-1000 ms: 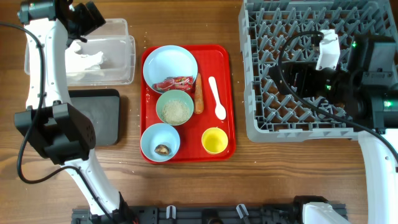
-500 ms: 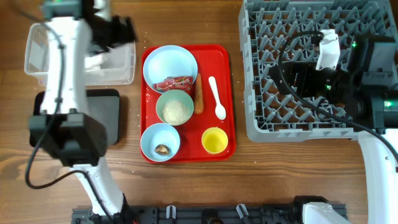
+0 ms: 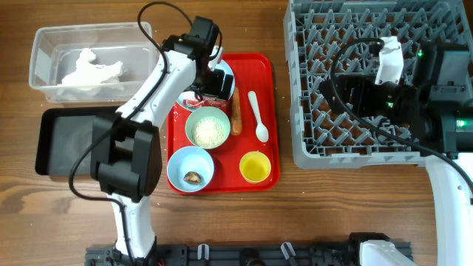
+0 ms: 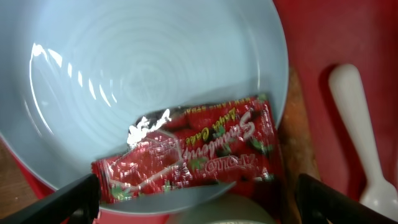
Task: Sort waste into correct bins and load items into the dishwasher rack
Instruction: 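Reach the left gripper to the red snack wrapper on the plate and grasp it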
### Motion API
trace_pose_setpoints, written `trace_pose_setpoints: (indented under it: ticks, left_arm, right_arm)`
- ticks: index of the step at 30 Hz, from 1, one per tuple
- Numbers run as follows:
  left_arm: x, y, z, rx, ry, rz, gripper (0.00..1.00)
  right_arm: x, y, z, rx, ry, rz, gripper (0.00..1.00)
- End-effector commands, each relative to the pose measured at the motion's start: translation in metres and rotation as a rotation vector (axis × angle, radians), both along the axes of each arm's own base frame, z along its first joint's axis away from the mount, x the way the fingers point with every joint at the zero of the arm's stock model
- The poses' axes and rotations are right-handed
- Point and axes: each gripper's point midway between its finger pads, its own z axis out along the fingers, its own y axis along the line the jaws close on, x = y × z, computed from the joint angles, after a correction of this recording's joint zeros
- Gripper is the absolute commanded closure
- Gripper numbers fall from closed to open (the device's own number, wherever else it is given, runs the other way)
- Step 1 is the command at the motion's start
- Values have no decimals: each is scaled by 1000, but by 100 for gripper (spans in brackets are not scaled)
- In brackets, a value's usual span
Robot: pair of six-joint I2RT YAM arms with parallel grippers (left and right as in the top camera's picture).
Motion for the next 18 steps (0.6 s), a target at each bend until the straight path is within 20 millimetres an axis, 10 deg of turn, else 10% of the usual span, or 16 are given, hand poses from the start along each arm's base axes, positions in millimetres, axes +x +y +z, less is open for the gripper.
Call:
trace_pose_setpoints:
  ticks: [1,18]
  left_arm:
    - [-2,-2,-29,-1,46,-21,1]
    - [12,9,-44,-10,31,13,0]
  right_arm:
    - [-1,1,9,5,-26,11,0]
    - [-1,1,9,5,-26,11,0]
